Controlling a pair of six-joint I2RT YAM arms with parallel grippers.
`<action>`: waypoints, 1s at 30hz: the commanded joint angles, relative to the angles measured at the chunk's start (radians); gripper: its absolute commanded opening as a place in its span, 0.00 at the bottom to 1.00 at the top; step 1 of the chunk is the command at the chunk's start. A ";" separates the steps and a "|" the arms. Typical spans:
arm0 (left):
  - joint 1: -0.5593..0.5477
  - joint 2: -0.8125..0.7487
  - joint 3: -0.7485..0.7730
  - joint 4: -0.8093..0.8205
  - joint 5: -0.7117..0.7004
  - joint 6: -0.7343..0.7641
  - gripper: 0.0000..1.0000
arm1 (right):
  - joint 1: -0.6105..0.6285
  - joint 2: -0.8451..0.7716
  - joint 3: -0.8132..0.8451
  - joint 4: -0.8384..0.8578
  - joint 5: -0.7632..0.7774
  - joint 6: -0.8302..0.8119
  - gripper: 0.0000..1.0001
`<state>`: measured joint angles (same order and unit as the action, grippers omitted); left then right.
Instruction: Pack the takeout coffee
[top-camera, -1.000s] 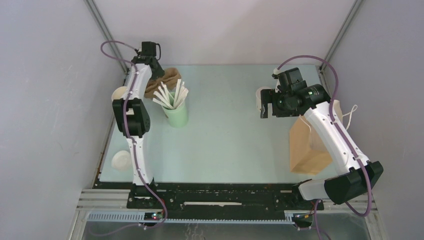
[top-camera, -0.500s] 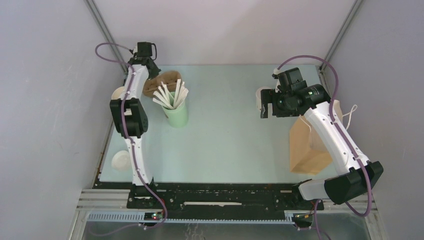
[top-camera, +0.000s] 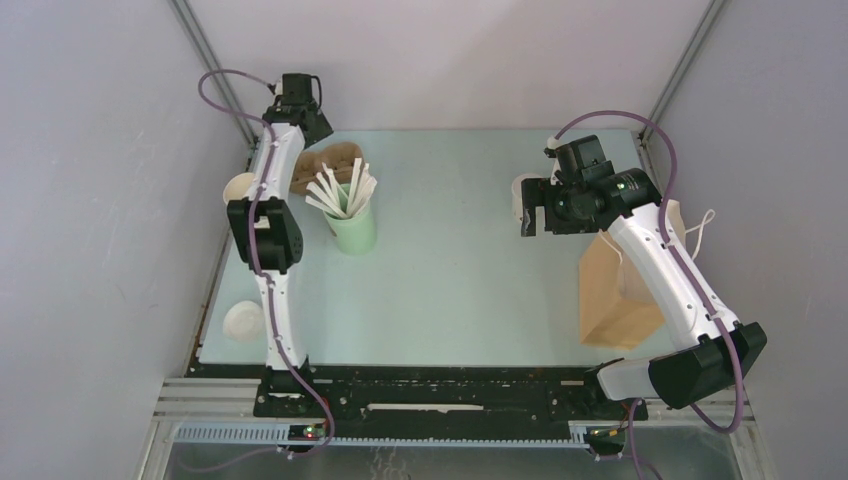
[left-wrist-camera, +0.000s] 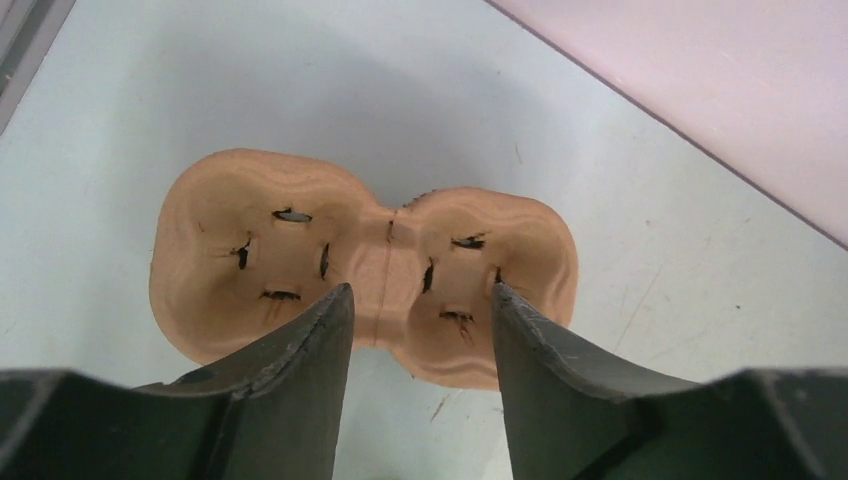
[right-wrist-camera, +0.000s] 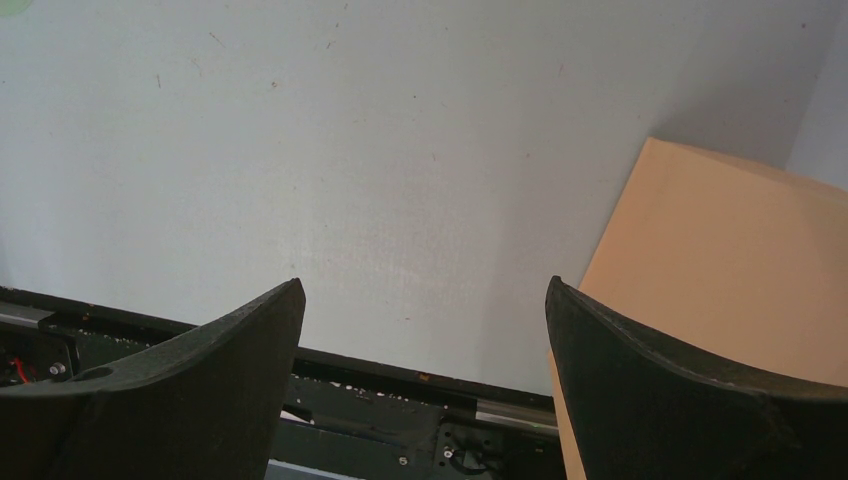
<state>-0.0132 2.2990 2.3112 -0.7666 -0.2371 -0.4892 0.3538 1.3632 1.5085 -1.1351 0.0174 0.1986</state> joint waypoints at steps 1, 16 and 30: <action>0.010 0.039 0.056 -0.012 0.016 0.045 0.60 | -0.006 -0.006 0.037 0.006 0.001 -0.003 0.99; 0.008 0.134 0.091 -0.002 0.026 0.056 0.64 | -0.011 0.018 0.049 0.002 -0.007 0.001 0.99; 0.007 0.147 0.091 -0.002 0.004 0.049 0.55 | -0.017 0.017 0.041 0.002 -0.007 0.001 0.99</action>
<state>-0.0021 2.4424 2.3379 -0.7731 -0.2279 -0.4438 0.3462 1.3838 1.5181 -1.1374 0.0166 0.1989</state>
